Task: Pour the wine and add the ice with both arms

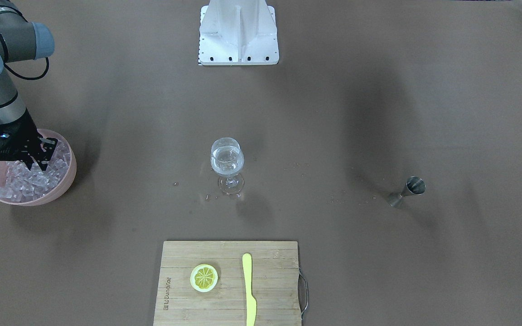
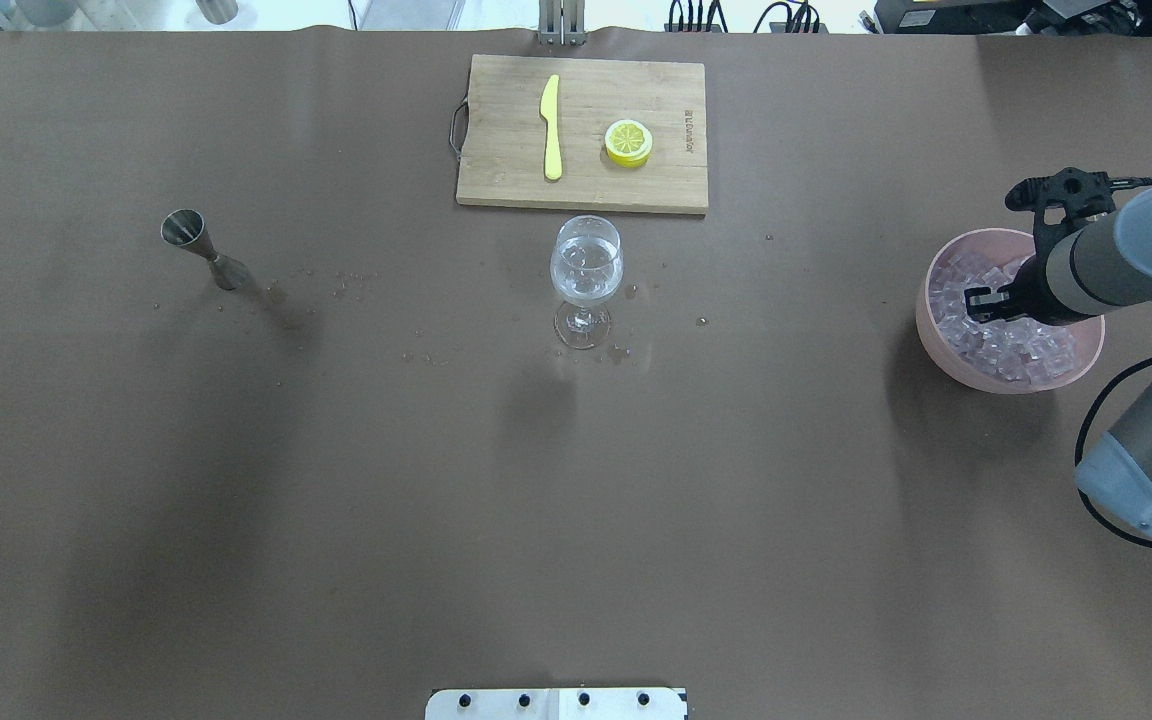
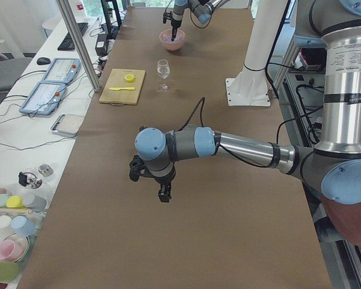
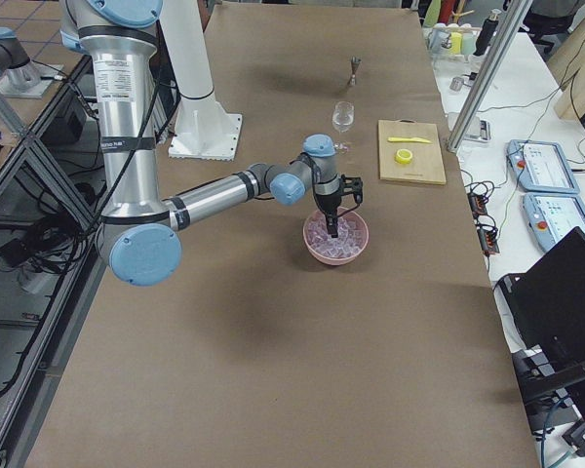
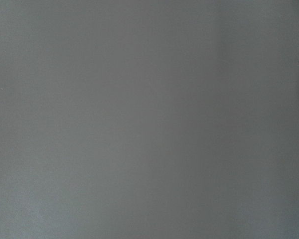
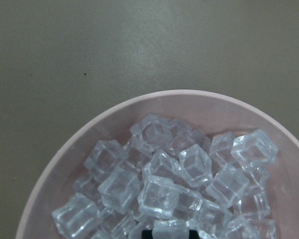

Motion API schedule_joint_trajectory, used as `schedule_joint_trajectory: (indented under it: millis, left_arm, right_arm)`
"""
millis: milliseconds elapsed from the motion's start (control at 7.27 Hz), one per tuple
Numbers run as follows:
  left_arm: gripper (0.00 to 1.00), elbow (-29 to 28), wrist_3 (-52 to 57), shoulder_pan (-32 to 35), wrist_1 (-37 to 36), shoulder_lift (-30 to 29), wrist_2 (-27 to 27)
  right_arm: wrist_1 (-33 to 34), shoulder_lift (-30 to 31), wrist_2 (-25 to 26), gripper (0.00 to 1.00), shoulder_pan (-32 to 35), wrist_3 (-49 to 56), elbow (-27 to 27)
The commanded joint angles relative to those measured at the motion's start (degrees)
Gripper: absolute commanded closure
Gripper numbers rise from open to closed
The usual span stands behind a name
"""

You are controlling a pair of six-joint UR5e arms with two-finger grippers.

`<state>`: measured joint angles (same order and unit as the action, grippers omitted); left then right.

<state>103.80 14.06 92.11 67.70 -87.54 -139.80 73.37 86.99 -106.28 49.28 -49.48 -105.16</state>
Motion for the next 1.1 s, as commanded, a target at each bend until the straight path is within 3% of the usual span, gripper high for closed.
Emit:
schedule_joint_trajectory:
  millis: [0, 275, 550, 962]
  left_arm:
    - [0.02, 0.0, 0.0, 0.0, 0.1, 0.0, 0.0]
    - [0.02, 0.1, 0.1, 0.0, 0.1, 0.0, 0.0]
    - [0.02, 0.0, 0.1, 0.0, 0.1, 0.0, 0.0]
    - [0.02, 0.0, 0.1, 0.0, 0.0, 0.1, 0.0]
  right_arm:
    - [0.1, 0.3, -0.4, 1.00, 0.2, -0.1, -2.7]
    - [0.2, -1.1, -0.5, 1.00, 1.3, -0.6, -10.2]
    - [0.7, -11.7, -3.0, 1.00, 1.6, -1.0, -9.5]
    - [0.9, -23.5, -2.9, 1.00, -5.7, -17.6, -5.2]
